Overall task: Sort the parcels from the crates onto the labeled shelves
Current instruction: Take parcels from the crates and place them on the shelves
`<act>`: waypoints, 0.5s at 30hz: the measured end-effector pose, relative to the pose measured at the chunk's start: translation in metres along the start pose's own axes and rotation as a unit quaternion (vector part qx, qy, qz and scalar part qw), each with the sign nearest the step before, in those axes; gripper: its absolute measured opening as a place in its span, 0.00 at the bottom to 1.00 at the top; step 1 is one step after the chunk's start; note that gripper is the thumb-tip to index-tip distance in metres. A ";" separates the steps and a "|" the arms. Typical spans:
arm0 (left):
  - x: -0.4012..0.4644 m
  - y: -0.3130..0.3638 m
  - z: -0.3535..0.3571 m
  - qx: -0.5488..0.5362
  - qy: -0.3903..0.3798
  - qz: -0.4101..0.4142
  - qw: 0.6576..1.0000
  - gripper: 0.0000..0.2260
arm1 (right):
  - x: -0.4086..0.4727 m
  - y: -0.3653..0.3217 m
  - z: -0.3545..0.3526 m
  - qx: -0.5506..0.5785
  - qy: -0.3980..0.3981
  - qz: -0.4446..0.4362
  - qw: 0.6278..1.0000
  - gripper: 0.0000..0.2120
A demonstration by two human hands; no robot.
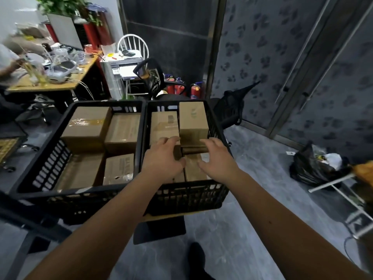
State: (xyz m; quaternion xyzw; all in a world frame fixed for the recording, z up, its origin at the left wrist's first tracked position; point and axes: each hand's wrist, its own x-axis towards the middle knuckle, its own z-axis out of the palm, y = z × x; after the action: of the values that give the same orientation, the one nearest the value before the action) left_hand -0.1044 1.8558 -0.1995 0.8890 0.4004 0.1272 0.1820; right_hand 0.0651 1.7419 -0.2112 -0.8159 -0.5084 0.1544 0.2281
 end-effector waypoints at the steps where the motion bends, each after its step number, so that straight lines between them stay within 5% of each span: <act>1: 0.015 0.000 0.003 0.000 -0.001 0.002 1.000 0.32 | 0.014 0.005 -0.002 0.000 0.002 -0.003 1.000 0.35; 15: 0.178 0.002 0.049 0.048 -0.043 -0.078 0.995 0.34 | 0.186 0.054 -0.023 -0.155 -0.056 -0.045 0.985 0.33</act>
State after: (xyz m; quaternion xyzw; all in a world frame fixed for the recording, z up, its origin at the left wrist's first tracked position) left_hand 0.0301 1.9784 -0.2286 0.8675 0.4659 0.0549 0.1656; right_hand 0.1987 1.8836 -0.2239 -0.8078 -0.5742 0.1086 0.0774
